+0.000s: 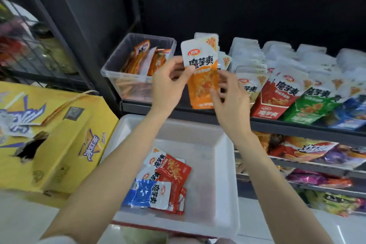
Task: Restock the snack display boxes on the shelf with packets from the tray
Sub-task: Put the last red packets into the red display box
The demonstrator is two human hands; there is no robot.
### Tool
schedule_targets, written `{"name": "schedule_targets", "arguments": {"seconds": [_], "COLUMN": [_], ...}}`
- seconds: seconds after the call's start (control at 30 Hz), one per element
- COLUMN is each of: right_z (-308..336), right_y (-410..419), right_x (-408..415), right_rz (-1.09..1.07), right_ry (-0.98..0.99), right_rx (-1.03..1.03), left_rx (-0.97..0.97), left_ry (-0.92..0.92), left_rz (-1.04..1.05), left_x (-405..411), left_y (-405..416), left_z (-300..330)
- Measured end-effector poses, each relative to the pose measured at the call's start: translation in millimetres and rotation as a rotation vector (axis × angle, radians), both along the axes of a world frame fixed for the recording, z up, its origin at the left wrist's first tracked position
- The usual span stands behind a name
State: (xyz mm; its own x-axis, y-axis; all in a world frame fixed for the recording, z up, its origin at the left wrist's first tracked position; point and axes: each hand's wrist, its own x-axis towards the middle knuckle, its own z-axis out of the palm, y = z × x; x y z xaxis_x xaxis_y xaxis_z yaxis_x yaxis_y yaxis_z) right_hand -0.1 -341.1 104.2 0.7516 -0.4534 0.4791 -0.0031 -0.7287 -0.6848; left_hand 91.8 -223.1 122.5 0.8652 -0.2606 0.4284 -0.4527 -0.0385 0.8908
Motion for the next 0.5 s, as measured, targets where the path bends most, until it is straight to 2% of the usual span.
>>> {"name": "schedule_targets", "arguments": {"seconds": [0.17,0.33,0.5], "right_z": [-7.2,-21.7,-21.9], "right_y": [-6.1,-3.1,-1.8], "right_x": [14.8,10.7,10.8], "right_rz": [-0.063,-0.056,-0.066], "right_ry": [0.085,0.285,0.377], "right_rx": [-0.198,-0.313,-0.332], "left_rx": [0.015,0.11,0.383], "left_ry": [0.086,0.141,0.057], "left_rz": [-0.121,-0.105,-0.066], "left_x": [38.5,46.7,41.6], "left_y": [-33.0,-37.6,-33.6], "left_z": [-2.5,-21.6,-32.6]}}
